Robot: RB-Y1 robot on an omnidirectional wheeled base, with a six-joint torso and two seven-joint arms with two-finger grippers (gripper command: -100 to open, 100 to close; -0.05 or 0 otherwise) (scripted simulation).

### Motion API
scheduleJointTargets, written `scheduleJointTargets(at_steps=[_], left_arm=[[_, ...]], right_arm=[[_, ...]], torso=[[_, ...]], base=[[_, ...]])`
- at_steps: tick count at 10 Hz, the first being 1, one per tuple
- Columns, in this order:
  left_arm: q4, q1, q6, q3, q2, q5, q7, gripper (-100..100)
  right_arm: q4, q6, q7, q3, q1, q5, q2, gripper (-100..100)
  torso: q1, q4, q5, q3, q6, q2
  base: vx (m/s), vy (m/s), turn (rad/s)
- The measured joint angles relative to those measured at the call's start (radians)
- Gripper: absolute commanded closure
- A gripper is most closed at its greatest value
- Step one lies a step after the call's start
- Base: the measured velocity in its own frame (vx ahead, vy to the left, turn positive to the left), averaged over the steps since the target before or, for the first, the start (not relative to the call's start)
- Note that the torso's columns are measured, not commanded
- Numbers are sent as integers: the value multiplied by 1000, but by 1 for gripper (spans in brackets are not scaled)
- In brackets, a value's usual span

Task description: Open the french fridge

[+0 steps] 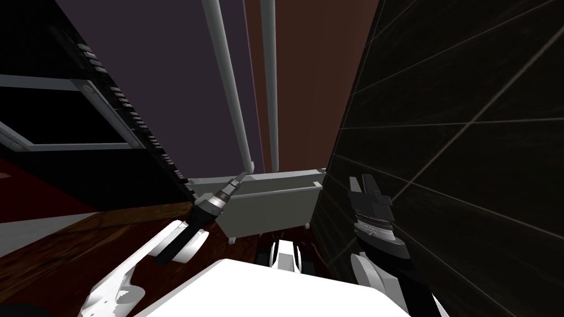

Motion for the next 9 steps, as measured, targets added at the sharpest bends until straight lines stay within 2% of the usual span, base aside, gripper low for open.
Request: scheduleJointTargets(at_steps=[9], left_arm=[[-20,12,165,56,194,-55,19,-100]], right_arm=[[0,0,0,0,0,0,0,0]], torso=[[0,0,0,0,0,0]], base=[[-18,-29,-63]])
